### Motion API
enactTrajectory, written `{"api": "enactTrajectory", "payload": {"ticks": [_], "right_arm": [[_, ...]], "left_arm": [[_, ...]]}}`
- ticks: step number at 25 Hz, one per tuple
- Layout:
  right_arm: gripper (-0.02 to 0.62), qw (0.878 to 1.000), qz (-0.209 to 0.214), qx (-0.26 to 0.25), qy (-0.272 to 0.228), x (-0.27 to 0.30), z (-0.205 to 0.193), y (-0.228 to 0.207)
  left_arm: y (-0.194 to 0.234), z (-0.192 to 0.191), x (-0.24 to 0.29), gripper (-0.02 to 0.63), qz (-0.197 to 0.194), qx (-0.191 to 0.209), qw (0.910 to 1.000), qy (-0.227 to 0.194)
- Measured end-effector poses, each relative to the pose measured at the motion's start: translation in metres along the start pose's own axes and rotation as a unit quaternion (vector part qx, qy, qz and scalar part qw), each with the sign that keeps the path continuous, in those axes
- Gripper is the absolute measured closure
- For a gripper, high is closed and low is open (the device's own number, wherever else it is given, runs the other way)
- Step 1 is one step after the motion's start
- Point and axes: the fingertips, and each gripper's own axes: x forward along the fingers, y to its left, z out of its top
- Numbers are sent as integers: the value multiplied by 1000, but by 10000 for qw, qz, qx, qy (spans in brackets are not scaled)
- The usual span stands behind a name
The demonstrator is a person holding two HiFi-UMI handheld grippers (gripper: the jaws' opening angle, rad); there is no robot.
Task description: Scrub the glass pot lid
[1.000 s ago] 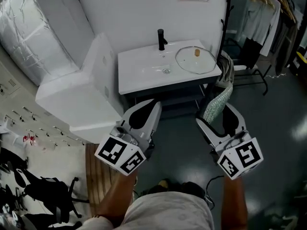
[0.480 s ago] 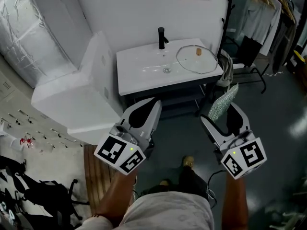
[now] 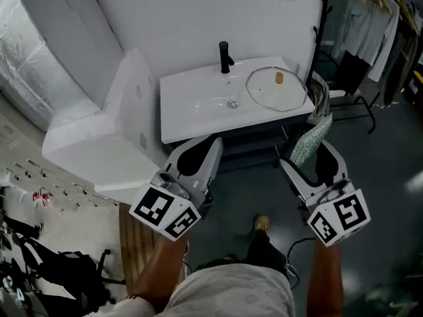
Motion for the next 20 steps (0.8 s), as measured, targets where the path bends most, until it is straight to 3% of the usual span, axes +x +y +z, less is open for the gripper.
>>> {"api": "enactTrajectory", "payload": {"ticks": [8,20], "right_arm": [[247,9999,92,43,6,39,-8,-78],[247,9983,566,-6,153,106,-22,-183]], "left_arm": [[22,-17,80,591,127,78,9998,113],[59,-40,190,591,627,130,9977,200]]}}
